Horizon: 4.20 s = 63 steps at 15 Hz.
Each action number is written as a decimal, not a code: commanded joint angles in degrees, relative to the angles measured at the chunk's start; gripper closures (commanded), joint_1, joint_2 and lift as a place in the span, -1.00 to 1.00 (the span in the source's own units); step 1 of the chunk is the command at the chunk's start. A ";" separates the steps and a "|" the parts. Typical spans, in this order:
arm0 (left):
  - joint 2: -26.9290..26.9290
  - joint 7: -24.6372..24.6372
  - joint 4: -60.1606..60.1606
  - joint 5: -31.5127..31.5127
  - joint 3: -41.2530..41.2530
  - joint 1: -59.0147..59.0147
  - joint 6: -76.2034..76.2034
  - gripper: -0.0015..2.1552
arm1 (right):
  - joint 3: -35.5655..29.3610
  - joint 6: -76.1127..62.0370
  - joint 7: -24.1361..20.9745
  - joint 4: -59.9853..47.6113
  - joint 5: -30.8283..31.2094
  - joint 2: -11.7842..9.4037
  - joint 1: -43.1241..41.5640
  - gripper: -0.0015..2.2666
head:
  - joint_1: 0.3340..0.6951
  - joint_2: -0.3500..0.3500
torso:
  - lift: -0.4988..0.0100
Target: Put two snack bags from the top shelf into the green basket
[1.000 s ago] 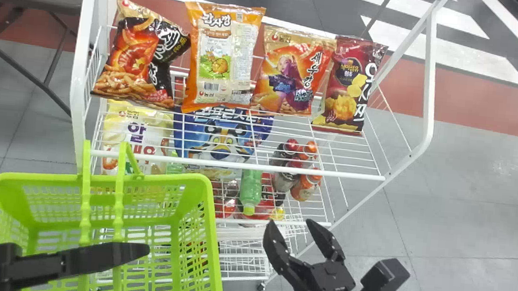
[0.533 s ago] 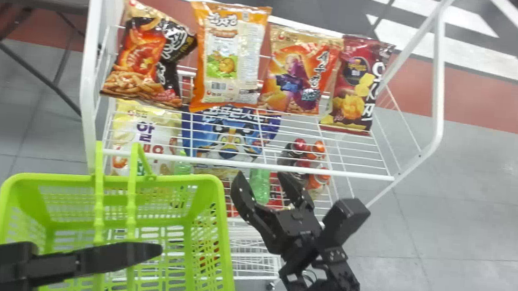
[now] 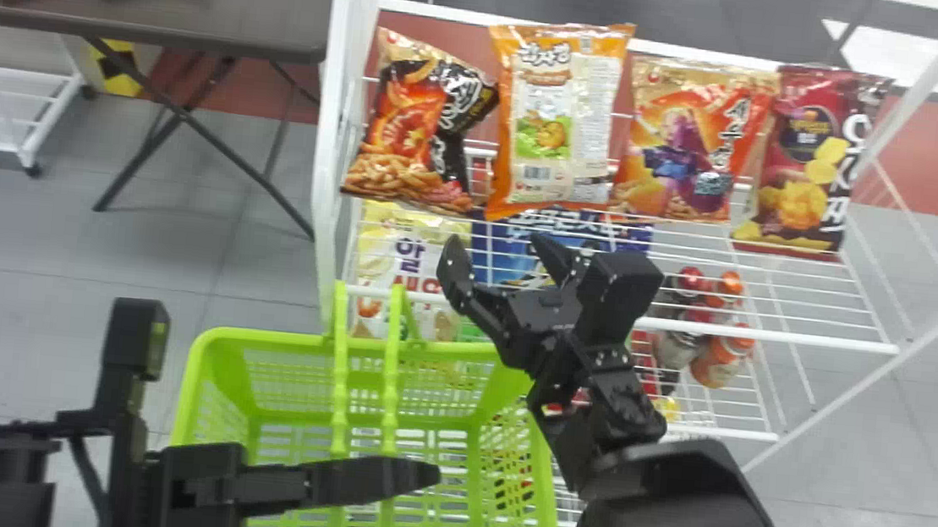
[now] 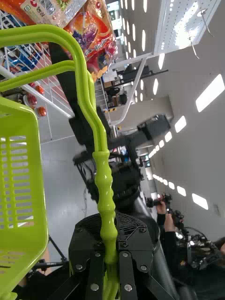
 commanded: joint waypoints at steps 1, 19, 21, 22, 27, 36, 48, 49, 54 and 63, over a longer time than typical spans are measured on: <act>0.78 0.08 0.00 0.37 -0.17 0.00 0.24 0.99 | 2.56 -0.01 -1.22 5.54 1.53 0.73 -6.06 -0.93 | 1.00 -0.14 | 0.96; 3.86 0.26 6.33 0.89 -4.91 -5.45 0.24 0.99 | 10.64 -3.00 -0.52 36.65 7.42 0.73 -31.55 -0.95 | 1.00 0.06 | 0.96; 3.86 0.26 6.42 0.81 -4.91 -5.63 0.24 0.99 | 10.82 -3.00 2.73 39.03 7.51 0.73 -34.28 -0.72 | 1.00 0.07 | 0.96; 3.86 0.26 6.42 0.81 -4.91 -5.71 0.24 0.99 | 11.26 -3.00 3.08 39.20 7.86 0.73 -34.80 -0.45 | 1.00 0.07 | 0.96; 3.95 0.08 7.21 0.81 -5.00 -6.24 0.24 0.99 | 11.78 -0.19 3.87 39.73 9.70 0.73 -34.89 0.82 | 1.00 0.10 | 0.96; 4.39 -0.01 7.82 0.81 -4.83 -6.68 0.24 0.99 | 12.14 2.10 2.03 27.51 16.82 0.73 -26.37 0.94 | 1.00 0.14 | 0.96; 4.56 -0.01 8.53 0.81 -4.91 -6.77 0.24 0.99 | 12.49 29.17 -2.28 -15.47 29.83 0.73 -4.66 0.94 | 1.00 0.14 | 0.96; 4.56 -0.01 8.61 0.81 -4.91 -6.77 0.24 0.99 | 12.05 32.33 -2.28 -19.69 29.74 0.73 -2.55 0.94 | 1.00 0.12 | 0.96; 4.47 0.08 8.70 0.81 -4.74 -6.33 0.24 0.99 | 10.20 54.13 -0.34 -38.93 29.57 -3.36 6.86 0.94 | 1.00 -0.10 | 0.96; 3.51 0.34 8.96 0.63 -4.12 -4.92 0.24 0.99 | 12.58 84.66 8.09 -55.54 29.04 -9.43 14.15 0.93 | 1.00 -0.52 | 0.96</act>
